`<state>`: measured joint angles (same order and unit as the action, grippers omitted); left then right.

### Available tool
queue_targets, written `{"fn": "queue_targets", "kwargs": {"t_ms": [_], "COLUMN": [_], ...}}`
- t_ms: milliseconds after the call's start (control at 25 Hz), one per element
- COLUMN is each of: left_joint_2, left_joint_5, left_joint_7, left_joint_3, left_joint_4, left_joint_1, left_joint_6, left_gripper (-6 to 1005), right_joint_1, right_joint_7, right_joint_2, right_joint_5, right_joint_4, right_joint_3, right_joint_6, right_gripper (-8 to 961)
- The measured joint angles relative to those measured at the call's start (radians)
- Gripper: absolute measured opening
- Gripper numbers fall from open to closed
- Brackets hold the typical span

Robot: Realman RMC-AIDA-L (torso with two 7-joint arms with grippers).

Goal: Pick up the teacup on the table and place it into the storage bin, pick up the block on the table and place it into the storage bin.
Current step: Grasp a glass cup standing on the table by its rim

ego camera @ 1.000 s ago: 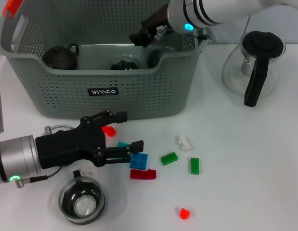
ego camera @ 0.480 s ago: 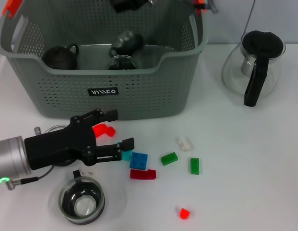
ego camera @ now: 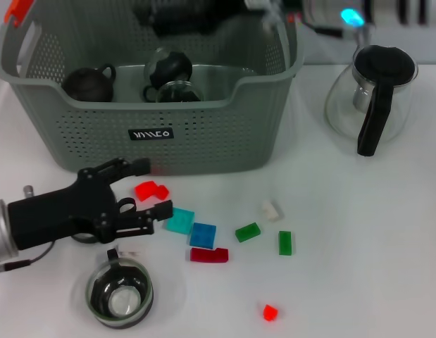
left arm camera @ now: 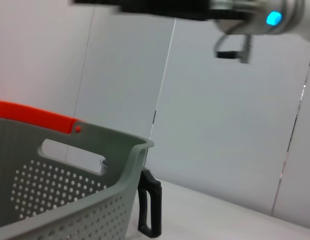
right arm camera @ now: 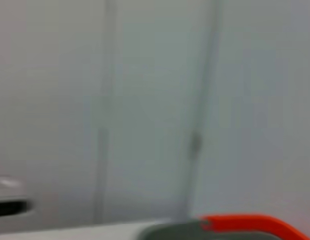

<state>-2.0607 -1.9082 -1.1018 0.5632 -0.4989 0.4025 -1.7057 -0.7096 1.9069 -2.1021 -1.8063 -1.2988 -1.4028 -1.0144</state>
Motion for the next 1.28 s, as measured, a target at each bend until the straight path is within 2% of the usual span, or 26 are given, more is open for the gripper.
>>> {"fn": "queue_targets", "kwargs": {"t_ms": [120,240,360,560,760,960,1280], "left_joint_2": [0.019,0.022,0.014,0.011,0.007,-0.005,-0.052], "left_joint_5": [-0.015,-0.055,-0.119,-0.181,-0.269,-0.356,-0.506], "left_joint_7": [-0.001,-0.006,-0.009,-0.011,-0.018,-0.020,-0.012], "left_joint_3": [0.000,-0.001,-0.004,-0.012,-0.025,-0.025,0.011], "left_joint_4": [-0.035,-0.120,-0.246,-0.387,-0.500,-0.608,-0.773], "left_joint_1": [-0.013,-0.032,-0.055,-0.072,-0.074,-0.074,-0.055], "left_joint_6": [-0.024,-0.037,-0.042,-0.054,-0.056,-0.056,-0.043], "left_gripper": [916,915,915,915,915,915,914], "right_joint_1": [0.103,0.156,0.173,0.161,0.156,0.132,0.109], "right_joint_7": [-0.144,-0.246,-0.278,-0.170,-0.087,-0.090,-0.111], "right_joint_2": [0.004,0.006,0.006,0.011,0.011,0.011,0.007], "right_joint_5": [0.164,0.262,0.284,0.216,0.108,0.088,0.084], "right_joint_4": [-0.009,0.041,0.104,0.187,0.231,0.320,0.420], "right_joint_3": [0.003,0.035,0.065,0.129,0.158,0.220,0.231], "right_joint_6": [-0.130,-0.306,-0.459,-0.634,-0.650,-0.644,-0.633], "right_gripper": [937,937,933,931,931,931,931]}}
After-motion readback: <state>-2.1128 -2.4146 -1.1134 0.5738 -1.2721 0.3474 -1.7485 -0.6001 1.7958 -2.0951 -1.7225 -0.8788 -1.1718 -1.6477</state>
